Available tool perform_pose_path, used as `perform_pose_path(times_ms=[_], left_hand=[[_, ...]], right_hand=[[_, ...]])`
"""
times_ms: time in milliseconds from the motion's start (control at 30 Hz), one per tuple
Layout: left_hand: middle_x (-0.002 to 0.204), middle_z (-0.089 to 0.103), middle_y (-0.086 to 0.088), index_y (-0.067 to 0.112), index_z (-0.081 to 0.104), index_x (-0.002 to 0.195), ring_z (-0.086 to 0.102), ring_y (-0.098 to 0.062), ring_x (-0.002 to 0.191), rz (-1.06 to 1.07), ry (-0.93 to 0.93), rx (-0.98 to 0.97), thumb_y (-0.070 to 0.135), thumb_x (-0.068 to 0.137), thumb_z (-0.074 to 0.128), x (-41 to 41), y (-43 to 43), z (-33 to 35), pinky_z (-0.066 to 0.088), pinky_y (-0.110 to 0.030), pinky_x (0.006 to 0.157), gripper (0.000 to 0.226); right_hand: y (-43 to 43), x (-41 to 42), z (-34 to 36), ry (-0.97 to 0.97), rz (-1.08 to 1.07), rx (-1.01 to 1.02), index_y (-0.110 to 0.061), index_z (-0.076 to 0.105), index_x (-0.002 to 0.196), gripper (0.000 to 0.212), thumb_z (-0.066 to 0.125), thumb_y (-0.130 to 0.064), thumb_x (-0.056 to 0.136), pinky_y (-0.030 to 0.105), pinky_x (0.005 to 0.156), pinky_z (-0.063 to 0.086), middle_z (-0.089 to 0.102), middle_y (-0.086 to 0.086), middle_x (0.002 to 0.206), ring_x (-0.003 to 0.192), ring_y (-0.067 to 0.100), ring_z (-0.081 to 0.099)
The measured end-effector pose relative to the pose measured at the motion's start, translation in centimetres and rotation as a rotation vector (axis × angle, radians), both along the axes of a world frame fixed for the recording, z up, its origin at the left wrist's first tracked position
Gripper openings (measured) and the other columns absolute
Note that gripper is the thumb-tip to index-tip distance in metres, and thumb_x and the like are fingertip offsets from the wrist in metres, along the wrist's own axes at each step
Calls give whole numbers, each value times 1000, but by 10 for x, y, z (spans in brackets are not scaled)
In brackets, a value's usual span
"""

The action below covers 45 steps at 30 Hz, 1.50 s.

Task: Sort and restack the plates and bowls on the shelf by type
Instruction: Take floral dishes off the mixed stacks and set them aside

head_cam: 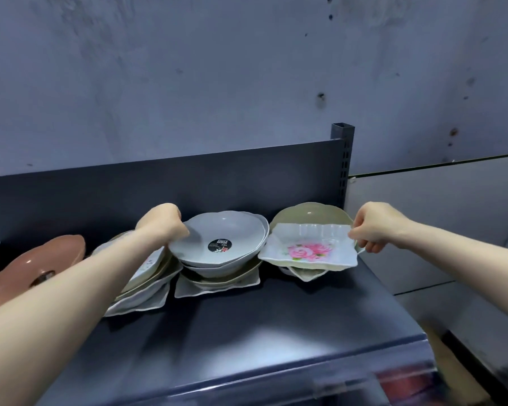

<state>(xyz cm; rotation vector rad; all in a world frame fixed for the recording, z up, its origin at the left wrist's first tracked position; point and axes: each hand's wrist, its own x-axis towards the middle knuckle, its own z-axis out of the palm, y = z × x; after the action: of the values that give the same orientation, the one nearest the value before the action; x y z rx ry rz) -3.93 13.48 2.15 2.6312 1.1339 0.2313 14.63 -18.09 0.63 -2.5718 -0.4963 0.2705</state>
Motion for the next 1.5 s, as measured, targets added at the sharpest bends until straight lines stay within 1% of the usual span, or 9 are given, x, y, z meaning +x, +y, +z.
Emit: perform_pose_path(times_ms=[233,367,600,733,867,1067,1200,1300,1500], left_hand=[[110,65,2,25,66,104,60,-22,101,-136,-101,74,20,78,59,12,-29,-1,51,-32,82,27],[125,64,4,19,62,124,58,-18,116,-255,-246,4,17,81,56,18,-63,2,49,-33,94,44],[117,66,7,21,65,119,64,-25,102,-368,-325,-65,12,81,52,30,-115,9,48,-26,74,41],[103,71,1,12,71,105,64,-19,99,-391,-313,-144,9,79,53,35,-138,-3,53,-31,87,32],[71,49,-1,21,53,72,45,-22,65,-414,-139,-206,9,72,47,36,-156,-30,43,-30,63,13],[82,50,-8,9,52,81,54,-24,76,-149,-79,-692,8,85,52,31,-186,-45,57,-37,77,4],[123,45,-14,3,42,132,57,-31,89,51,-273,-967,3,94,41,46,-204,-55,55,-36,76,37],[141,39,-16,4,38,137,60,-38,101,209,-453,-1138,-5,96,32,60,-212,-65,52,-39,79,42],[131,52,-15,1,47,122,64,-39,97,294,-590,-1129,-22,87,21,79,-207,-75,54,-31,36,49]], right_hand=[[8,-2,-10,197,-80,74,0,50,66,11,49,7,74,20,41,36,46,11,50,35,19,34],[7,4,-13,174,-165,216,5,60,76,12,49,5,78,28,53,50,57,16,63,42,24,54],[-13,24,17,-69,-198,400,16,67,83,19,55,0,83,44,65,61,63,14,61,53,29,65],[-37,35,21,-88,-246,447,11,67,80,17,54,0,82,53,75,59,60,12,59,52,28,62],[-60,42,8,-48,-289,458,16,66,90,21,53,1,84,52,77,56,59,12,60,51,27,61],[-82,53,-1,-14,-275,496,12,67,88,18,54,0,86,52,79,56,61,12,63,53,28,61],[-89,59,-2,3,-248,524,17,65,91,21,54,1,85,46,69,57,60,14,65,53,28,60],[-94,62,-2,13,-222,534,22,62,93,23,53,2,85,32,55,52,58,15,67,53,26,58],[-105,73,-5,27,-193,550,23,59,92,25,51,3,81,29,55,52,56,16,73,52,25,55]])
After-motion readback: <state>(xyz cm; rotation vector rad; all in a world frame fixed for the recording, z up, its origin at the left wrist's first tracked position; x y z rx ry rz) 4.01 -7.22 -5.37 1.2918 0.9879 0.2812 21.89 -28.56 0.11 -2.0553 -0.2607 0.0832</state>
